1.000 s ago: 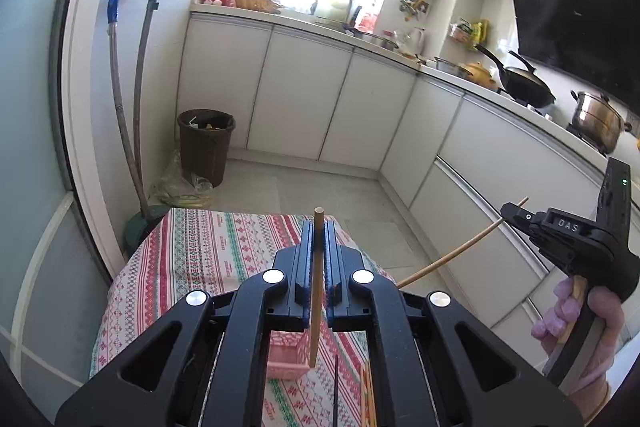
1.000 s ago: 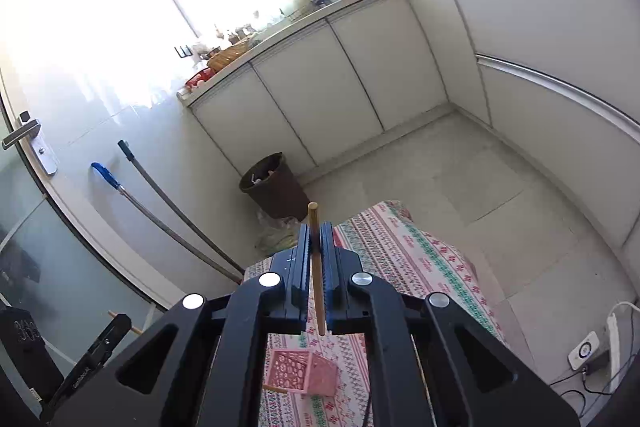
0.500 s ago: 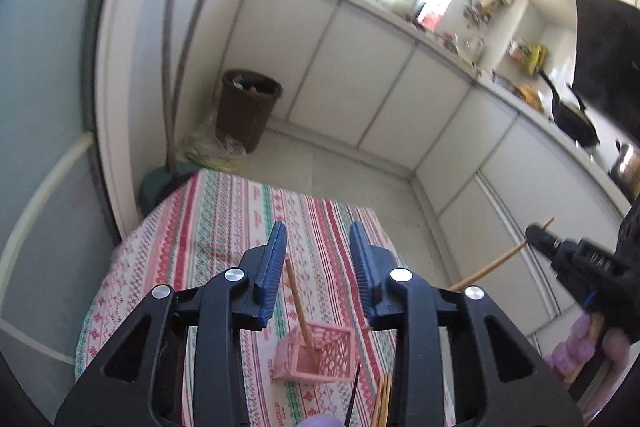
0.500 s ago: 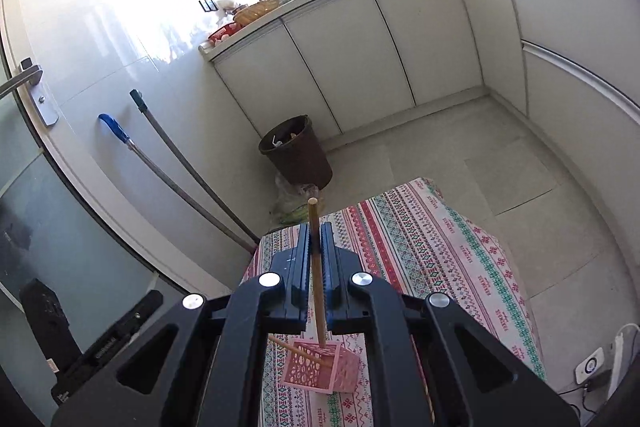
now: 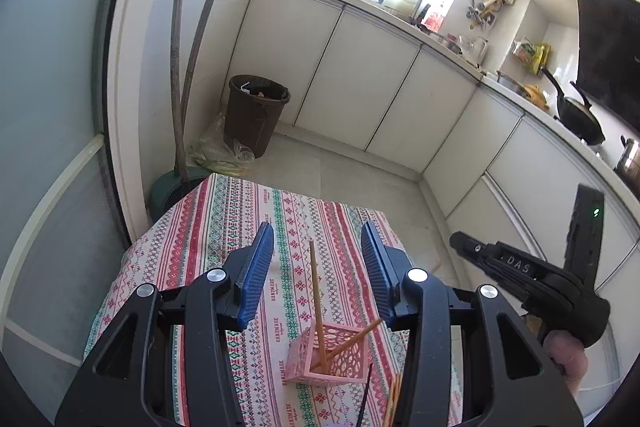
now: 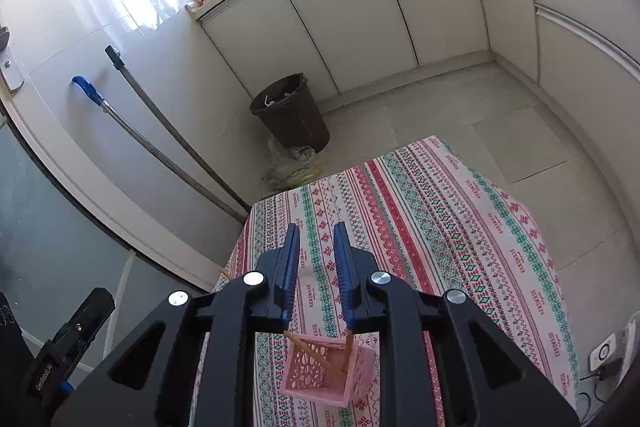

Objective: Organize utensils
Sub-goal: 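Lower both held chopsticks into the pink basket and open both tools, then return the left tool to the pile and grasp the black chopstick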

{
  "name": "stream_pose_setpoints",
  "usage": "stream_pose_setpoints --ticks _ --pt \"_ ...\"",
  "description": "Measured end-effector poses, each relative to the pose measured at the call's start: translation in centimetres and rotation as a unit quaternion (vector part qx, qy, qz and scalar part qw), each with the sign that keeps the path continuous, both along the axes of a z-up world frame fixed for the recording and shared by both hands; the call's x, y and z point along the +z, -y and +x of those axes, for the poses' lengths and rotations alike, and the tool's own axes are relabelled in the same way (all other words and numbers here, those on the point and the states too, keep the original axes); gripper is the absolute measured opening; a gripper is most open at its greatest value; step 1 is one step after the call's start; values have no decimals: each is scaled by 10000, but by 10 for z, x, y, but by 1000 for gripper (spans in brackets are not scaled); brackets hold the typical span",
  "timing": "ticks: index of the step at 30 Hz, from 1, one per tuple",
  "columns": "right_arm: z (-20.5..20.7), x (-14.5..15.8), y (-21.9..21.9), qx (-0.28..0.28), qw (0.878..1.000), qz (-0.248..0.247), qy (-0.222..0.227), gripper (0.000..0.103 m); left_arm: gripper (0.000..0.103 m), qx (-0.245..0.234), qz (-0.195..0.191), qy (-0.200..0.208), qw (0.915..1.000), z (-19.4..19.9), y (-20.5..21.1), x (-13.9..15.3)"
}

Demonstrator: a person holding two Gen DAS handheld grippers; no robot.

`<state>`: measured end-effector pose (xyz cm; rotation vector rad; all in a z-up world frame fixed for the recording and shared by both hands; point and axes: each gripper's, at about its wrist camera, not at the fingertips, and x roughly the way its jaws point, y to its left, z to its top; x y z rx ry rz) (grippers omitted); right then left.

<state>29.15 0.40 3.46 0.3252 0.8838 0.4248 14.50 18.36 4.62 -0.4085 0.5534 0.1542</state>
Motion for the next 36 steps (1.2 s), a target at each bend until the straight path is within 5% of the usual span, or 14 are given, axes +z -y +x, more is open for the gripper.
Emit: stream_pose_setpoints --ticks 7,18,29,32,36 --pt "-31 13 -3 -30 9971 -521 547 29 44 20 581 -46 9983 1 22 -3" --pt "-77 14 7 -61 9877 -1199 1002 45 68 93 1120 -220 9934 -6 55 -14" --pt "-105 -9 31 -408 9810 -1645 945 75 84 142 1127 -456 9925 -24 70 -38" --pt "-117 -18 50 -912 9754 -1773 941 89 96 153 1071 -423 9932 -34 77 -44" --pt "-125 -31 91 -1597 9668 -1902 601 96 96 -387 804 -881 9921 -33 92 -68"
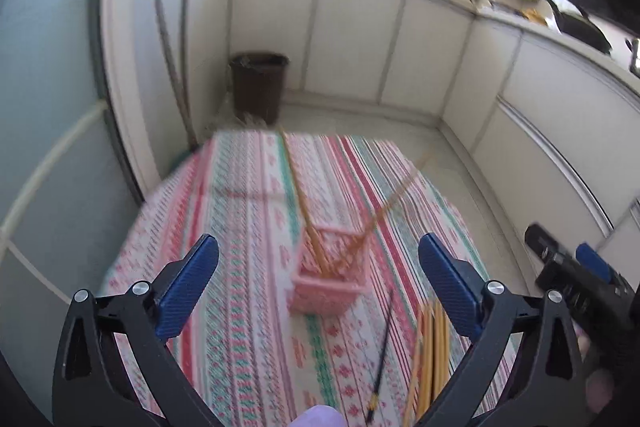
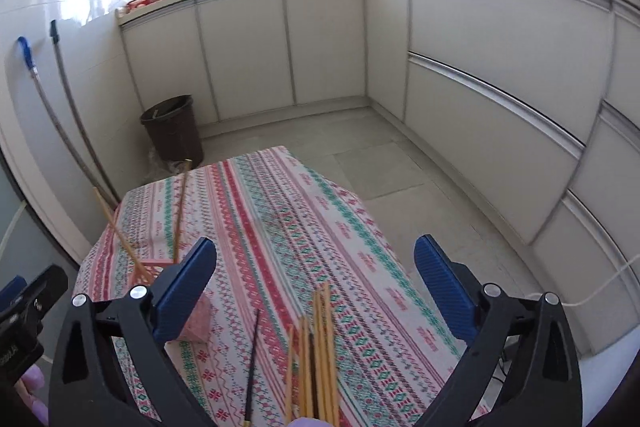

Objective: Organize utensils
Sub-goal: 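Return the left tool to the pile and grasp the black chopstick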

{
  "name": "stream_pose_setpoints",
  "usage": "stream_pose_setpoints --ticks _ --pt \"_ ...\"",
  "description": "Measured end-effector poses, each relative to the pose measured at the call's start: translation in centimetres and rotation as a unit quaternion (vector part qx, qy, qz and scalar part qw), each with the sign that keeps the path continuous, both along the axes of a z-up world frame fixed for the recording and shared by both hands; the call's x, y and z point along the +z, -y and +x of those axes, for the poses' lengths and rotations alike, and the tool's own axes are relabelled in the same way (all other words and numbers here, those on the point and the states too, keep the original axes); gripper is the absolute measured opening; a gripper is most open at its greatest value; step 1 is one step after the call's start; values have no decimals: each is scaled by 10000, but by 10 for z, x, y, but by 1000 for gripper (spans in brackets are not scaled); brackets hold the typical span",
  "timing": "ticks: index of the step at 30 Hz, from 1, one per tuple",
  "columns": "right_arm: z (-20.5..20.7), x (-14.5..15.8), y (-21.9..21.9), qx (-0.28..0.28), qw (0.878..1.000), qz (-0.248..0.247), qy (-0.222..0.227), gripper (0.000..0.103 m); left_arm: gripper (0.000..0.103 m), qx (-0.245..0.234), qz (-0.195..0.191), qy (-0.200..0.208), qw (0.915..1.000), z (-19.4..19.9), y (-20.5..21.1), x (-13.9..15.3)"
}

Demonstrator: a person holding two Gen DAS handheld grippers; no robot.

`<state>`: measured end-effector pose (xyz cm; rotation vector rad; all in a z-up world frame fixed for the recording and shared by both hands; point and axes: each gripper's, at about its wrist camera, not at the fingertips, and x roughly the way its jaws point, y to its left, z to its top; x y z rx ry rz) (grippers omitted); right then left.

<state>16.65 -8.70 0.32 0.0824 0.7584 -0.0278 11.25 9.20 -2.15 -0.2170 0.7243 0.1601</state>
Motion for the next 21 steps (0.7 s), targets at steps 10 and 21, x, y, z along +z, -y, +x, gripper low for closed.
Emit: stream_pose_setpoints --ticks 10,21 --pt "-4 -18 100 -881 9819 1458 -826 97 87 -1833 -637 -1706 9660 46 93 -87" --pt "9 -28 136 -982 9688 2008 -1066 96 41 -1597 253 -2539 9536 118 120 -149"
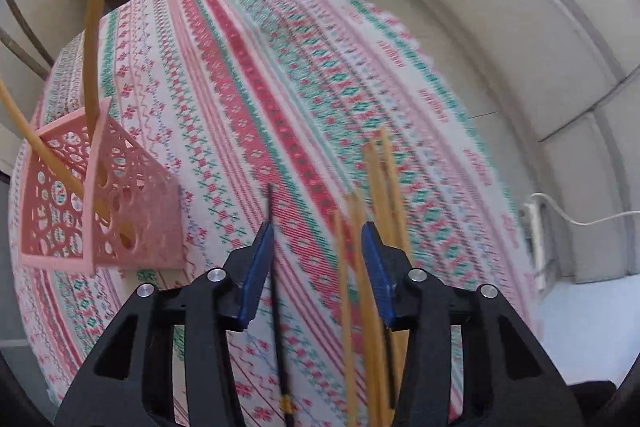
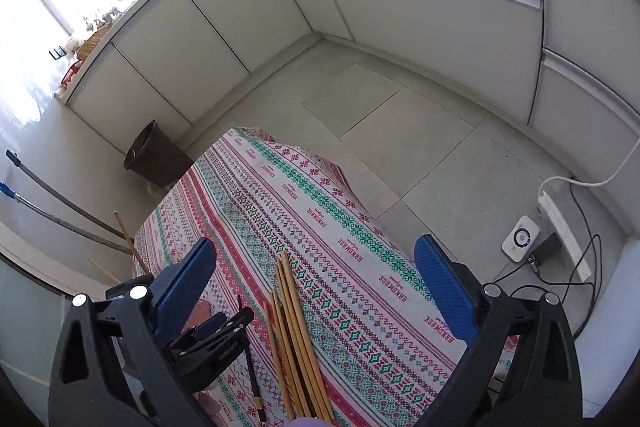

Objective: Organize utensils
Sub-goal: 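Return the left tool to the pile and grasp the black chopstick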

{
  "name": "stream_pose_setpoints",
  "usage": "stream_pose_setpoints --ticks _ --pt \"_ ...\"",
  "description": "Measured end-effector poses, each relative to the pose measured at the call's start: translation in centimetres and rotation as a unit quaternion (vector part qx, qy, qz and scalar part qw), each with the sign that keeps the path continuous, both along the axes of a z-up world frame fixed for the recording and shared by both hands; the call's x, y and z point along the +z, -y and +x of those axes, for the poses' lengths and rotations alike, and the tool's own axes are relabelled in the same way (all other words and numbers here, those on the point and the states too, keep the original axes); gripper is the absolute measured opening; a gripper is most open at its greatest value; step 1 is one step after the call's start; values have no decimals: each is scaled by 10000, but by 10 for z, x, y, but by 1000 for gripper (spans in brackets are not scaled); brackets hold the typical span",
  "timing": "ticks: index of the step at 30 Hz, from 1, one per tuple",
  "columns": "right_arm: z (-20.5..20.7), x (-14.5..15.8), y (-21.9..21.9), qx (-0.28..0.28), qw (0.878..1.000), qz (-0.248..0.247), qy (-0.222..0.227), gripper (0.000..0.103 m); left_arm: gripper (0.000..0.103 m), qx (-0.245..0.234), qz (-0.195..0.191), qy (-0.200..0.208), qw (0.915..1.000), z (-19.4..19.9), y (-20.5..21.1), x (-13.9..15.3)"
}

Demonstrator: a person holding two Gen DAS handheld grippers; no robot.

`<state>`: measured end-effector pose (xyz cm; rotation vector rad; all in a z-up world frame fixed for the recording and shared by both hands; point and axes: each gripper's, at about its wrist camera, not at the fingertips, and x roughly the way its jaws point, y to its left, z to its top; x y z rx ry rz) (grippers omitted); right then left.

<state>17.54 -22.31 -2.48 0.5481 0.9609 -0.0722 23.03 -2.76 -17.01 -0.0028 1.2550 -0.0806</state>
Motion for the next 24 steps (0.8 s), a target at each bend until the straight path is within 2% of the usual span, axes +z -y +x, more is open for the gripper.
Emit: stream_pose_setpoints --ticks 2,7,10,13,16,20,24 --pt "3 -3 4 -16 9999 87 -69 96 35 72 201 -95 9997 5 -2 -10" --pt "8 -10 7 0 9997 132 -196 96 33 52 294 -332 9990 10 -6 -32" --pt "11 -15 8 32 9995 160 -288 96 30 64 225 -298 9993 13 -10 -32" --pt "11 -18 7 20 9992 220 -334 96 22 -8 234 -266 9994 12 -12 -33" --pt "12 -19 3 91 9992 173 -357 96 4 -117 215 -252 9994 13 -12 -36" --pt "20 -34 -4 290 9976 100 -619 96 4 -251 177 -153 9994 5 -3 -35" --pt "34 -69 -13 465 9907 378 -1221 96 4 -373 153 6 9992 -18 -2 -22"
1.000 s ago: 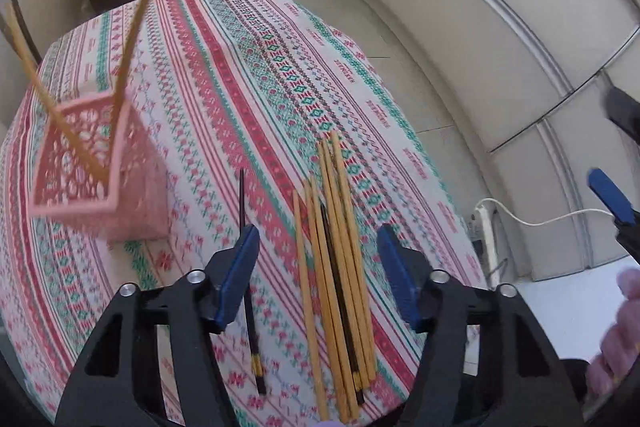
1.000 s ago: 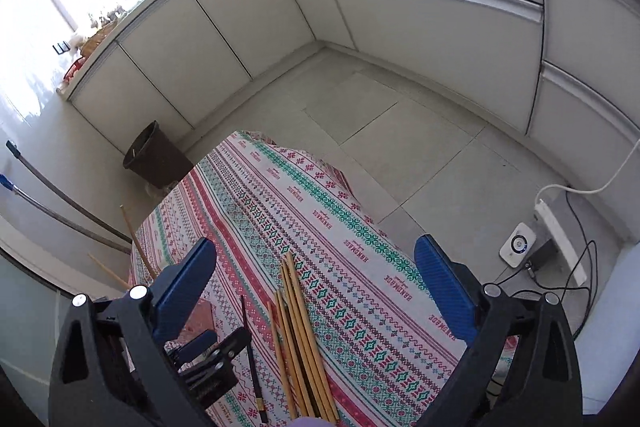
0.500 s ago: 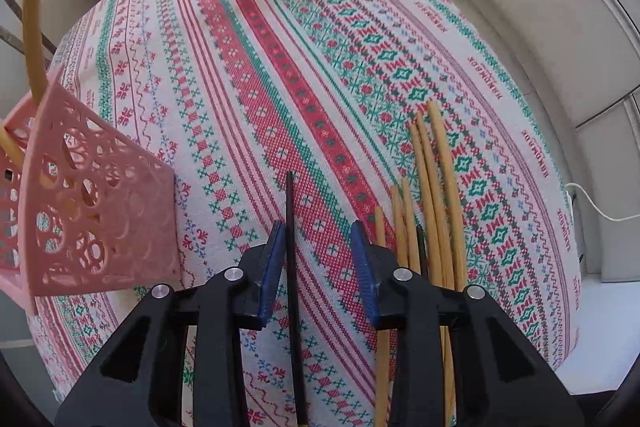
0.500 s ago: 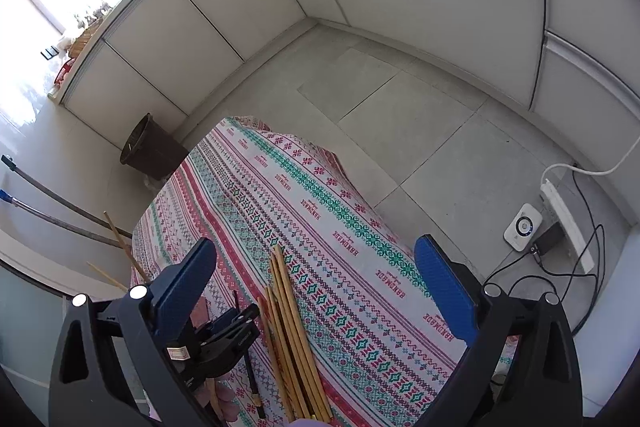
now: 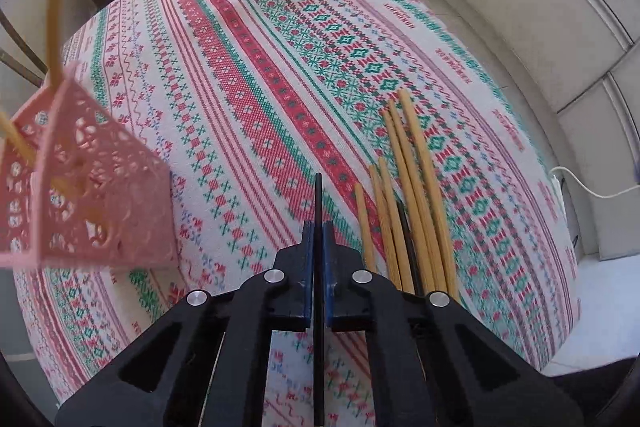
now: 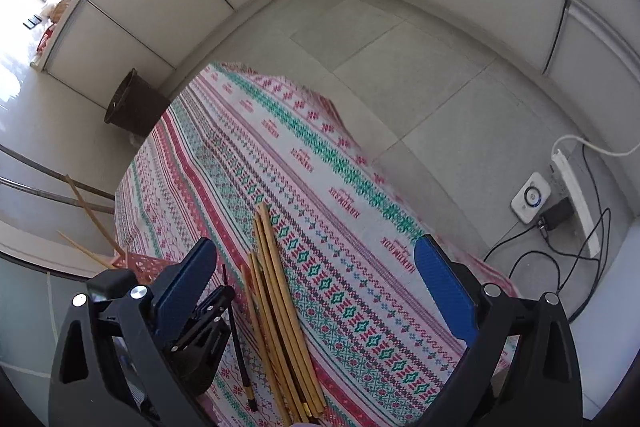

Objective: Organize utensils
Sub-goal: 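Return the left tool to the pile and grasp the black chopstick, then close the right tool on bamboo chopsticks in the pile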

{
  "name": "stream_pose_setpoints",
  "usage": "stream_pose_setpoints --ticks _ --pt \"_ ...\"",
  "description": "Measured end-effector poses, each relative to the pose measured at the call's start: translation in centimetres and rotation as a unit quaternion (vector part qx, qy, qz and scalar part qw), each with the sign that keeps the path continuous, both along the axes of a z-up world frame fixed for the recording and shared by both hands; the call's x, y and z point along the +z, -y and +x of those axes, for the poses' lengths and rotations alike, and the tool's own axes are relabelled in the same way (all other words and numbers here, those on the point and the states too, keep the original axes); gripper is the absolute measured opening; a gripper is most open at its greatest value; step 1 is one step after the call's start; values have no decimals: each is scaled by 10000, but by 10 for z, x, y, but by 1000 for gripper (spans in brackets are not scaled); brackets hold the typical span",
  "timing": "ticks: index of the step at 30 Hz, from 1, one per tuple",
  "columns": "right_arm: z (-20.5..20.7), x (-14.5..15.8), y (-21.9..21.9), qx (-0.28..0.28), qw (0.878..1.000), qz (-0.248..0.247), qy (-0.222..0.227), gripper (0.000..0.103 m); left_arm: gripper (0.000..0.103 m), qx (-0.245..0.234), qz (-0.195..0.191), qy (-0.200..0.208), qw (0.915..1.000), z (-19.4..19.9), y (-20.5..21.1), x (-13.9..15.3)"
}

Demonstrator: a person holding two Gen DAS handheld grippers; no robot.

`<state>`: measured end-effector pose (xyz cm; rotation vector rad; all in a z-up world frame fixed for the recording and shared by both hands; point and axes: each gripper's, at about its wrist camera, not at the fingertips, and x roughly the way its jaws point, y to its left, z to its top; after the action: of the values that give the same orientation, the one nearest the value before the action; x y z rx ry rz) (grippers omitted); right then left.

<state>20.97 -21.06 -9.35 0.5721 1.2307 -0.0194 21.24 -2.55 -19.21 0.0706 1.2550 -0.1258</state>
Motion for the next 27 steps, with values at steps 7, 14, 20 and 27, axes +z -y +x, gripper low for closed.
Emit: stream_pose_setpoints --ticks 7,14,20,27 --pt "27 -75 -44 847 9747 1815 -994 28 4 -193 -162 366 9990 -71 -23 59" --pt "45 -86 -95 1452 9793 1199 -748 18 4 -137 -507 703 9961 -105 -37 83" --pt "52 -97 -98 1397 9824 885 -871 17 4 -143 -640 717 9953 -103 -44 84" --pt "53 -105 -94 1483 9821 610 -988 17 4 -118 -674 660 9955 -100 -44 82"
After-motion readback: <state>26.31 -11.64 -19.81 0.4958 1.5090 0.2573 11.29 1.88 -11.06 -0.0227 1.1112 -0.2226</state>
